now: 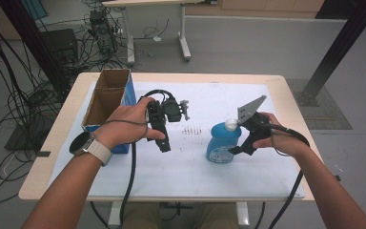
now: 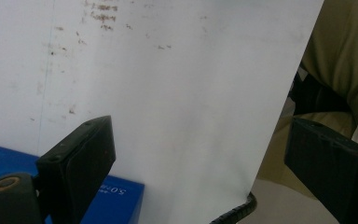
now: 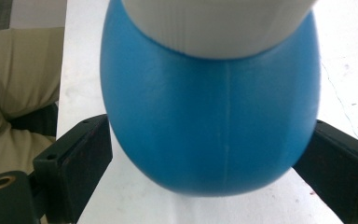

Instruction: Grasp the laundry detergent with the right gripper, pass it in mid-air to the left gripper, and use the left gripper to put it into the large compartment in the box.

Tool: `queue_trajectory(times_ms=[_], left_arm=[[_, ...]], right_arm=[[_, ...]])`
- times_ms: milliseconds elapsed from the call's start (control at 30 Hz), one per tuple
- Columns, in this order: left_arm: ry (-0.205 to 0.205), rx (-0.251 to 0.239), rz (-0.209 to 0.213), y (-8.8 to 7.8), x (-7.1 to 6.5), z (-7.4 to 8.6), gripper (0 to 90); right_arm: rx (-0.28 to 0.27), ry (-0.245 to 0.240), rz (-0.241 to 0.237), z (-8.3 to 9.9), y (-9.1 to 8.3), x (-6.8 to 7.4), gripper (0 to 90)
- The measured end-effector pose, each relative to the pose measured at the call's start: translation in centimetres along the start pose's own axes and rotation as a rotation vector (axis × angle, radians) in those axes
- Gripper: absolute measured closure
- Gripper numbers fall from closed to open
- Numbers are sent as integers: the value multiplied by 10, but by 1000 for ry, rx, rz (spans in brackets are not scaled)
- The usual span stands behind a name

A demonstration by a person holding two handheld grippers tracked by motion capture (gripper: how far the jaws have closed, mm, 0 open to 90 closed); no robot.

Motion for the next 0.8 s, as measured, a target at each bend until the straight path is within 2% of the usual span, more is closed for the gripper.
queue_trajectory(times_ms=[300, 800], left_arm=[[-4, -3, 1, 1, 0, 1, 91], [-9, -4, 2, 3, 1, 2, 91]], right_arm=[[-39, -6, 4, 0, 2, 0, 93], [-70, -20, 4, 2, 6, 0, 122]])
Point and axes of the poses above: each handheld gripper's, and its own axes: y roughly forward along the jaws, z roughly out of its underside, x roughly to its left, the point moved 9 cm from there along y, roughly forward along the jaws, and after that the axes turned 12 degrees about -x, right-handed, at the moved point
